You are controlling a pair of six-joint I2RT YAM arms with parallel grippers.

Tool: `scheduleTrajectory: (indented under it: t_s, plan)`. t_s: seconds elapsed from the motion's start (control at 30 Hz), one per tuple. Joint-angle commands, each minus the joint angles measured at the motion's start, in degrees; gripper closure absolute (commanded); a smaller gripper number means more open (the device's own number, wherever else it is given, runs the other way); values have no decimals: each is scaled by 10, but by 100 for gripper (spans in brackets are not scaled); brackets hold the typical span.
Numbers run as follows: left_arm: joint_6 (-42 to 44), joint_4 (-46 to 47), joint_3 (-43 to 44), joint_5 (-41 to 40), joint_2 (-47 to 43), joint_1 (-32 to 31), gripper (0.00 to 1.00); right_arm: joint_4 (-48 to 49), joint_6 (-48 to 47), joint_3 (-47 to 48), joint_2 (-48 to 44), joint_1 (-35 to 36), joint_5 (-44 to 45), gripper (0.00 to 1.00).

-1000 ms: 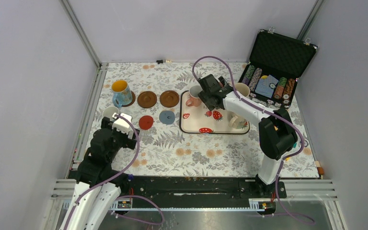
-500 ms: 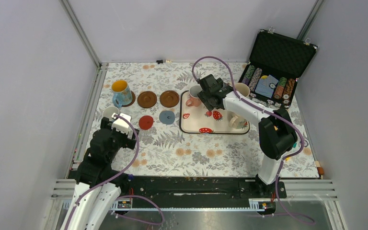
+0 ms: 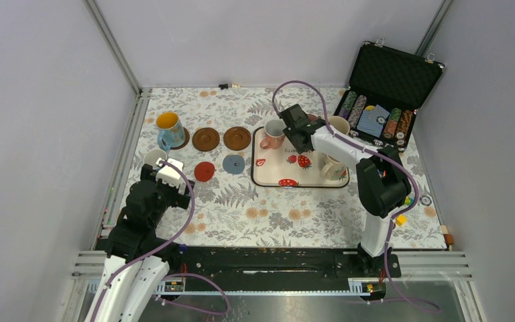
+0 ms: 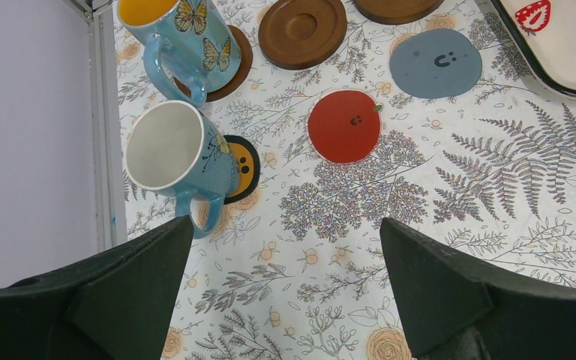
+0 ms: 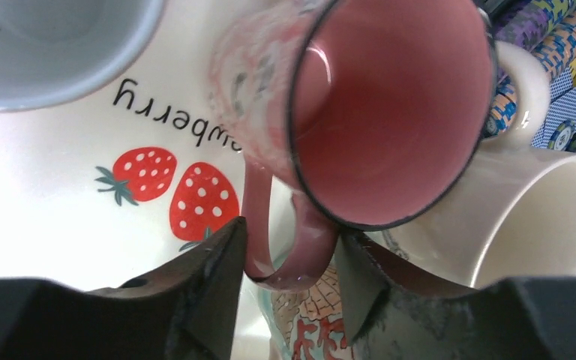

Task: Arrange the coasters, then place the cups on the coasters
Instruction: Pick up the cup from the tray.

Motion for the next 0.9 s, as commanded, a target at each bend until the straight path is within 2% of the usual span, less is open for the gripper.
scheduleTrajectory:
  t_s: [0.0,0.13,0.3,0.53,0.6,0.73,0.87]
  plan:
    - [-6,34,1,6,-4,3,1,11,8,18,-2,-14,-30,53]
    - [-5,34,1,6,-3,2,1,15,8,14,-3,-14,-42,64]
    - [-7,35,1,5,-3,4,1,14,7,14,4,-14,-49,64]
    - [-6,34,0,5,-3,4,1,14,14,8,4,-20,-109,37]
    - [-7,35,1,5,-3,3,1,14,14,7,8,-23,-120,34]
    - [-7,35,1,5,-3,5,1,7,19,13,15,-29,-140,37]
    - [-7,35,0,4,-3,5,1,4,20,16,16,-33,-152,50]
